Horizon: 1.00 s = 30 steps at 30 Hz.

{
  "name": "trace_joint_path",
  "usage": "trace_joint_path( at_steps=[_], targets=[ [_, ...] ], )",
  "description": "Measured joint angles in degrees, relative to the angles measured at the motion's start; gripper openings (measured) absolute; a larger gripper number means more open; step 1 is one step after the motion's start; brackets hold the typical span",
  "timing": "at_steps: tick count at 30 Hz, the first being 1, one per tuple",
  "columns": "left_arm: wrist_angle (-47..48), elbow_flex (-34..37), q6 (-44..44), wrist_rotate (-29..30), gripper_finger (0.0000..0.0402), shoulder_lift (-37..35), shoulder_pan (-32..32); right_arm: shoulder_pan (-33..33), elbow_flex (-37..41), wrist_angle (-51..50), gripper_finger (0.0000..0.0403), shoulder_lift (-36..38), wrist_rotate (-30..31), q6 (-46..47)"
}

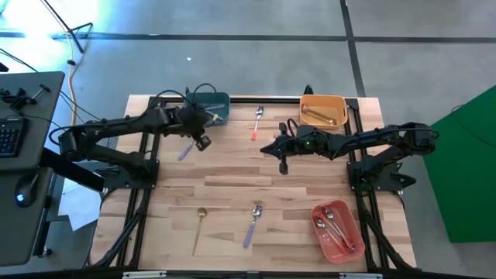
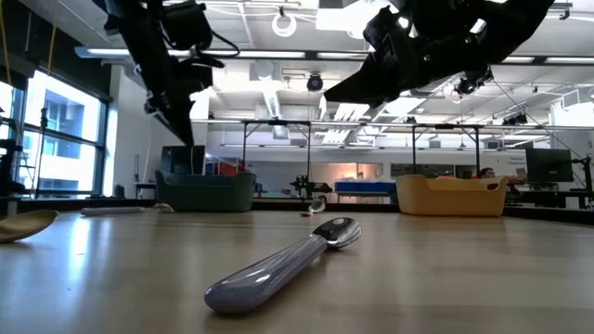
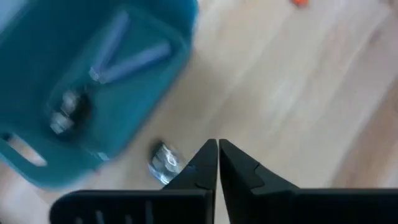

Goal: Sort silverware by color (type)
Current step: Put the left violet spoon into the dark green bin

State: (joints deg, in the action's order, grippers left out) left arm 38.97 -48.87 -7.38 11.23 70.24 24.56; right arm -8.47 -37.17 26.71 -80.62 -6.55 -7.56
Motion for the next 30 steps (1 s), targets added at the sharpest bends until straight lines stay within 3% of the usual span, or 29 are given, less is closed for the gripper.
trace_joint_path(
  at_steps=[10, 14, 20, 30],
  targets=[
    [2.86, 10.17, -11.37, -0.04, 0.0117, 0.00, -2.07, -0.15, 0.00, -0.62, 0.0000, 0.00, 0.01, -0.22],
    [0.26, 14.49, -16.71, 4.46, 0.0149, 0.00, -0.95, -0.15, 0.00, -0.60, 0.0000, 0.00, 0.01, -0.21],
    [-9.20, 18.33, -16.54, 2.37, 0.0156, 0.00, 1.21, -0.15, 0.00, -0.55, 0.0000, 0.00, 0.01, -0.21],
    [-10.09, 21.49, -15.51, -0.31, 0.0148, 2.04, 3.71, -0.15, 0.00, -0.60, 0.0000, 0.00, 0.11, -0.22]
  ],
)
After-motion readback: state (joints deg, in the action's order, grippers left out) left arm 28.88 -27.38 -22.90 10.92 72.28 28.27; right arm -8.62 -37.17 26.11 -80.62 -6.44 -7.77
